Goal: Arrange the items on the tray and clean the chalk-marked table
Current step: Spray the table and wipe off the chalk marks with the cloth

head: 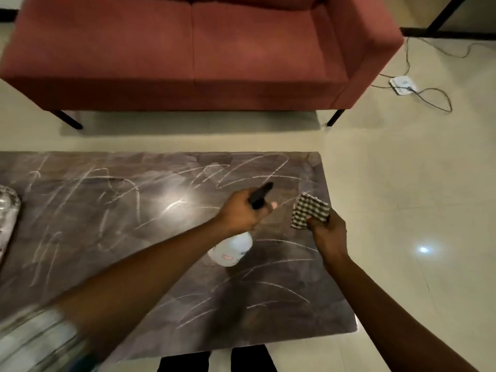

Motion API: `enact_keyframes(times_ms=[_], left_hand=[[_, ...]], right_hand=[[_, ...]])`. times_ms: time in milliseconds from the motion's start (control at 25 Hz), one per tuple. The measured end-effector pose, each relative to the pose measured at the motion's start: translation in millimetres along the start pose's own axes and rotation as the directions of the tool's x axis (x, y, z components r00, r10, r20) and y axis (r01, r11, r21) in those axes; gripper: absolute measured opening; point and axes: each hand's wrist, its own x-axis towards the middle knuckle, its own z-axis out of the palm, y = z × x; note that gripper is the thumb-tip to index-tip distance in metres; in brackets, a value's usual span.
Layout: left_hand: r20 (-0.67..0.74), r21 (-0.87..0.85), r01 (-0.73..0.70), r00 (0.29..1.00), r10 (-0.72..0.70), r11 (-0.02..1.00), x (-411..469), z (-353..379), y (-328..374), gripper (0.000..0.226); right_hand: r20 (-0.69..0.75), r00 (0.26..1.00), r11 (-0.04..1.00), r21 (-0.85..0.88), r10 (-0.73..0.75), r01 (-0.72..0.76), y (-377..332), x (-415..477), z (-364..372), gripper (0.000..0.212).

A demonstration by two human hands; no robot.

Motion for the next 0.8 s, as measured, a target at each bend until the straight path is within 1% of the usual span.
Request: enact_keyframes(times_ms=[40,120,200,280,360,480,520,600,680,720,760,800], left_hand=[[-0.053,-0.002,-0.013,0.999,0.012,1.0,9,3,-7,0.036],[-0.182,-0.042,0.01,0.983,-0.018,0.999,19,6,-20,0.037],[-0.253,-0.073,0.042,0.966,-0.059,0.996,16,5,-29,0.036],[-0.232,-0.058,0.036,0.972,-0.048,0.998,5,6,-35,0.026],[-0.211,-0.016,0.068,0.975,-0.07,0.998,-5,6,-43,0.019],[-0.213,0.061,0.172,0.965,-0.156,0.983,-16,4,-58,0.03],[-0.209,0.043,0.194,0.961,-0.181,0.98,-20,4,-62,0.03],[-0.159,0.009,0.179,0.972,-0.175,0.984,-32,4,-66,0.031],[-0.126,0.061,0.156,0.981,-0.148,0.986,-44,5,-71,0.03],[-0.131,0.089,0.179,0.977,-0.166,0.98,-49,6,-72,0.024],[-0.13,0.094,0.214,0.971,-0.201,0.972,-53,7,-75,0.024],[-0.117,0.107,0.241,0.967,-0.228,0.965,-57,8,-78,0.032]], right_hand=[[-0.03,0.999,0.999,-0.034,-0.03,0.029,11,14,2,0.034],[-0.099,0.993,0.996,-0.062,-0.07,0.064,24,38,7,0.038],[-0.161,0.981,0.992,-0.08,-0.109,0.097,29,52,10,0.038],[-0.203,0.968,0.985,-0.115,-0.15,0.129,30,62,10,0.043],[-0.224,0.959,0.981,-0.124,-0.175,0.15,30,75,8,0.046],[-0.253,0.951,0.981,-0.122,-0.177,0.15,37,87,6,0.048],[-0.254,0.952,0.983,-0.111,-0.17,0.146,39,90,6,0.049],[-0.252,0.952,0.983,-0.105,-0.171,0.149,44,94,5,0.05],[-0.261,0.948,0.98,-0.126,-0.181,0.152,49,102,5,0.049],[-0.267,0.947,0.98,-0.131,-0.181,0.15,51,107,6,0.049],[-0.276,0.945,0.98,-0.133,-0.177,0.145,52,112,6,0.049],[-0.289,0.942,0.981,-0.133,-0.174,0.14,53,117,7,0.049]])
